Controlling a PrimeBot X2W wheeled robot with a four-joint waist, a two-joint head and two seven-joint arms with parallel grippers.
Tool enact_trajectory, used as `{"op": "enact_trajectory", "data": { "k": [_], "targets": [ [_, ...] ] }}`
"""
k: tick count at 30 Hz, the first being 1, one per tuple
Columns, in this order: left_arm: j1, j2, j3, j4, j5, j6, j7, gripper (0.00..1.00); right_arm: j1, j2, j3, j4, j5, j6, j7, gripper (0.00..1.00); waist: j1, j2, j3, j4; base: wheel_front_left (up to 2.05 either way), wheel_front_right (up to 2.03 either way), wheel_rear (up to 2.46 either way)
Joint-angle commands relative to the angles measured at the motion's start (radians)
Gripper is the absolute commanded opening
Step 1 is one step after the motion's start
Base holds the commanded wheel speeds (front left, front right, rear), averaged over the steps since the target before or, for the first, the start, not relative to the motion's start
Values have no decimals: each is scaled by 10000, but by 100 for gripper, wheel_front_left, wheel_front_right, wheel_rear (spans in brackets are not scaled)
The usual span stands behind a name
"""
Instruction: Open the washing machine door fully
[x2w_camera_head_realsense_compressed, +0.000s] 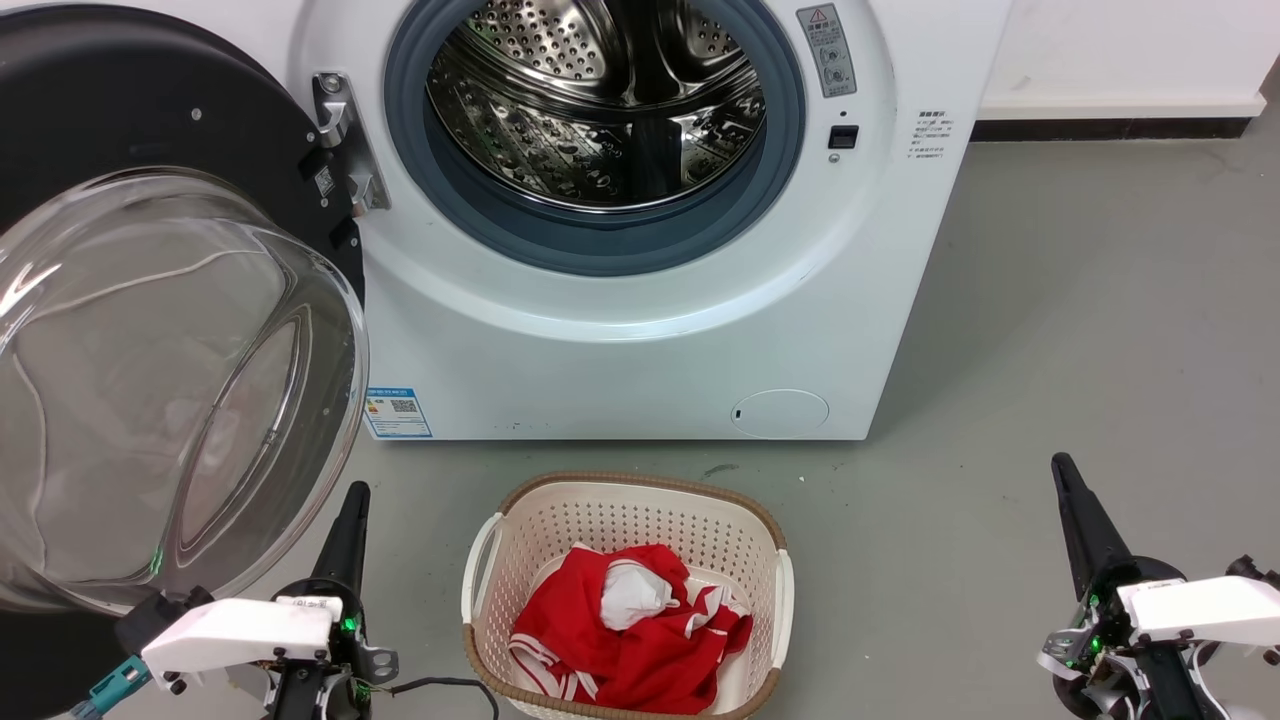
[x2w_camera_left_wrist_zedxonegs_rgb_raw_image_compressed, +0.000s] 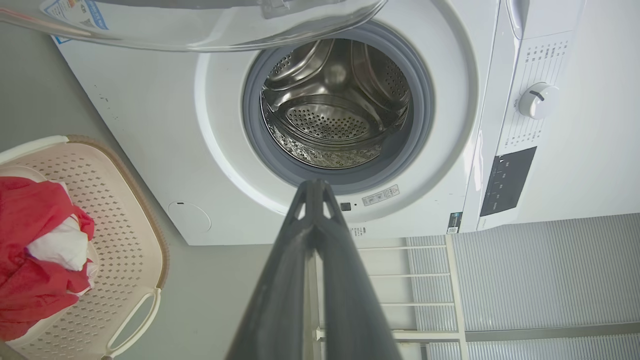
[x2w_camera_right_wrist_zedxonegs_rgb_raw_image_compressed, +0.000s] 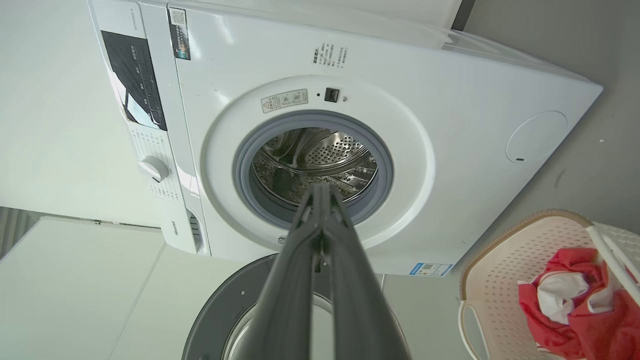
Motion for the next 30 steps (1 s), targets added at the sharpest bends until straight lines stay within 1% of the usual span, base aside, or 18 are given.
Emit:
{"op": "enact_trajectory", "data": {
  "k": [1,23,30],
  "targets": [
    [-176,-6,63,9,-140,-55,49,0,-161,-21,-29,4,176,1,32,0,0,0,-3,0,0,0,0],
    [-209,-147,353,142,-1620,-280,451,0,-290,29,-183,270,1708,0,296,0,0,0,-84,-8,0,0,0],
    [-202,-147,353,140,-1610,-274,453,0,-297,48,-206,270,1664,0,333,0,0,0,-87,-8,0,0,0]
  ]
}}
